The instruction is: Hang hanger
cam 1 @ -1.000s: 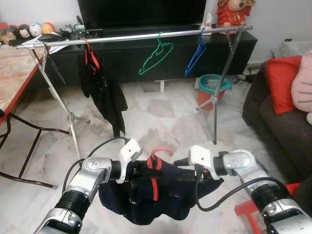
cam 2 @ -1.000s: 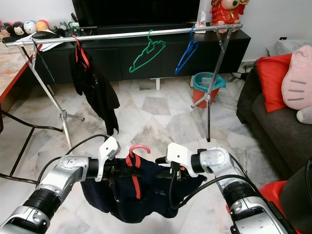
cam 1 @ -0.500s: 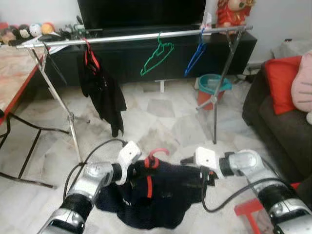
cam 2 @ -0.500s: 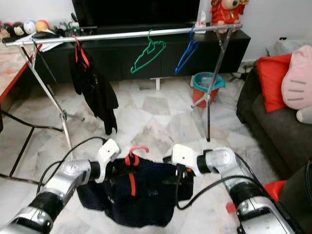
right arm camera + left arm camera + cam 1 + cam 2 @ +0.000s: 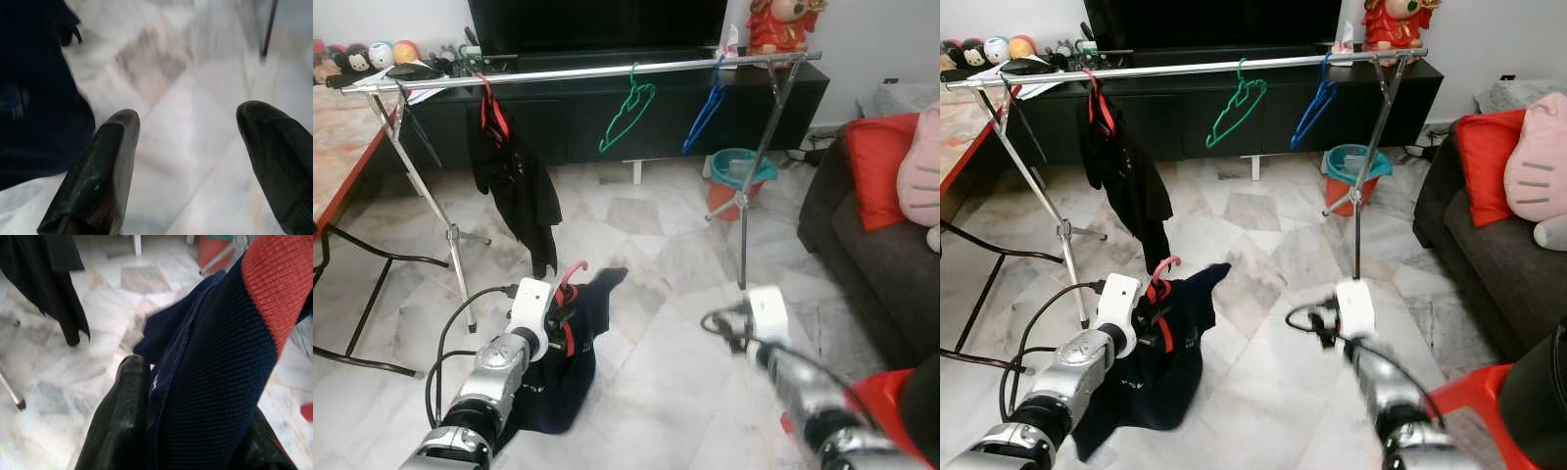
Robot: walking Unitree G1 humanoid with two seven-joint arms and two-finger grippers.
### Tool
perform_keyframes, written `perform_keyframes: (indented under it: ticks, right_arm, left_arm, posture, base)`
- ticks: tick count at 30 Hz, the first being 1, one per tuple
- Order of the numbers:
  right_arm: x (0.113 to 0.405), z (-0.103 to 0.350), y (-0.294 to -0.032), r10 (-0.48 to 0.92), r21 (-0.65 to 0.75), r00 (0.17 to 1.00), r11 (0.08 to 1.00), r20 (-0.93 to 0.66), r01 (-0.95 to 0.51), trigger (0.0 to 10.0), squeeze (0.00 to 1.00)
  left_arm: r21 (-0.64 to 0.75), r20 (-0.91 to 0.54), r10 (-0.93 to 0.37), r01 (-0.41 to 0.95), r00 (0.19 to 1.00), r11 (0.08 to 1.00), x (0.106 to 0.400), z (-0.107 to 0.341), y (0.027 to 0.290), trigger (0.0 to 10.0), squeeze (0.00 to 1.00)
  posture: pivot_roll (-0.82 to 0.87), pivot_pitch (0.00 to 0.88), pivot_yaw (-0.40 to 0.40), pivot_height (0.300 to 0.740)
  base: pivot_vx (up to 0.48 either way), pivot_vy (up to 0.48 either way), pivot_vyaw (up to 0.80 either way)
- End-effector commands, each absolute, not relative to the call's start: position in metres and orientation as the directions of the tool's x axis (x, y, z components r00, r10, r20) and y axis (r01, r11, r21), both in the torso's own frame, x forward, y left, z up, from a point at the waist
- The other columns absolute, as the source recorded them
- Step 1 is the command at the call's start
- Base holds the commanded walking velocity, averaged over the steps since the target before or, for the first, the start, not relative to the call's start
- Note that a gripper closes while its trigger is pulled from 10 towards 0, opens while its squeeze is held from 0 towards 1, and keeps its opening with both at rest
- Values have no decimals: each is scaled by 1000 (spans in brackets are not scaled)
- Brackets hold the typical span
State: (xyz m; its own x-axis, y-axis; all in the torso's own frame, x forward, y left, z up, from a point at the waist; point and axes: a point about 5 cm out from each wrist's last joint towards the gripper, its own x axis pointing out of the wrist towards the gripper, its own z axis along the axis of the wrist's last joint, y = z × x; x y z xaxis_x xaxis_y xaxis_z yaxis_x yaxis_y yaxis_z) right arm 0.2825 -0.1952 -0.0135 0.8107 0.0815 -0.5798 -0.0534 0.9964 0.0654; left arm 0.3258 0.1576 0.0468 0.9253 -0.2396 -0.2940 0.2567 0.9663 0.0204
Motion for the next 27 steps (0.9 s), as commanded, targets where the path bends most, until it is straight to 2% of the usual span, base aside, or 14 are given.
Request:
perform_keyframes:
  ticks: [1,2,5,10,11,13,15,16,17,18,19,21,25,27]
  right_arm:
    - [279,-16,-201,16,72,811,997,-585,32,10000,0]
    - [263,-32,-200,-41,112,768,983,-639,145,10000,0]
    - [240,-50,-196,-87,217,713,921,-696,324,10000,0]
    - [218,-65,-195,-138,196,639,885,-757,423,10000,0]
    - [217,-65,-199,-156,223,637,853,-755,472,10000,0]
    - [220,-62,-205,-184,208,647,852,-740,480,10000,0]
    - [229,-54,-217,-241,335,656,705,-715,624,10000,0]
    - [232,-51,-221,-262,361,657,665,-707,654,10000,0]
    - [235,-48,-224,-275,348,662,677,-698,648,10000,0]
    - [238,-46,-224,-268,310,677,735,-685,604,10000,0]
    - [241,-44,-221,-242,206,699,846,-673,492,10000,0]
    - [232,-52,-216,-203,96,673,920,-711,379,10000,0]
    - [215,-61,-224,-237,73,620,899,-748,432,10000,0]
    - [210,-63,-224,-234,91,622,891,-747,444,10000,0]
  left_arm:
    - [32,-253,-214,230,944,973,328,52,161,10000,0]
    - [24,-230,-193,204,954,979,329,54,163,10000,0]
    - [-1,-200,-172,176,964,984,329,57,165,10000,0]
    - [4,-189,-179,183,966,983,331,59,161,10000,0]
    - [2,-186,-182,186,965,983,332,59,160,10000,0]
    - [8,-184,-184,189,966,982,332,60,159,10000,0]
    - [9,-180,-183,188,966,982,333,61,159,10000,0]
    - [7,-178,-181,186,967,983,333,61,160,10000,0]
    - [6,-177,-179,183,968,983,333,61,160,10000,0]
    - [4,-179,-177,181,968,984,332,60,161,10000,0]
    - [2,-184,-174,177,967,984,331,58,161,10000,0]
    - [1,-188,-173,176,967,984,329,56,161,10000,0]
    - [-3,-171,-151,153,974,988,328,57,163,10000,0]
    - [-8,-165,-144,145,976,989,327,57,165,10000,0]
  posture:
    - [15,0,31,740]
    - [16,0,28,740]
    - [21,0,29,740]
    - [21,0,28,740]
    - [22,0,28,740]
    - [26,0,28,740]
    - [21,0,34,740]
    - [12,0,38,740]
    - [7,0,40,740]
    - [-4,0,44,740]
    - [-6,0,44,740]
    - [8,0,35,740]
    - [27,0,29,740]
    - [22,0,33,740]
  base:
    - [0,0,0]
    - [0,0,0]
    - [80,0,0]
    - [297,0,0]
    - [300,0,0]
    - [150,0,0]
    - [0,0,0]
    - [0,0,0]
    - [0,0,0]
    - [0,0,0]
    - [0,0,0]
    - [0,0,0]
    - [121,0,0]
    - [244,0,0]
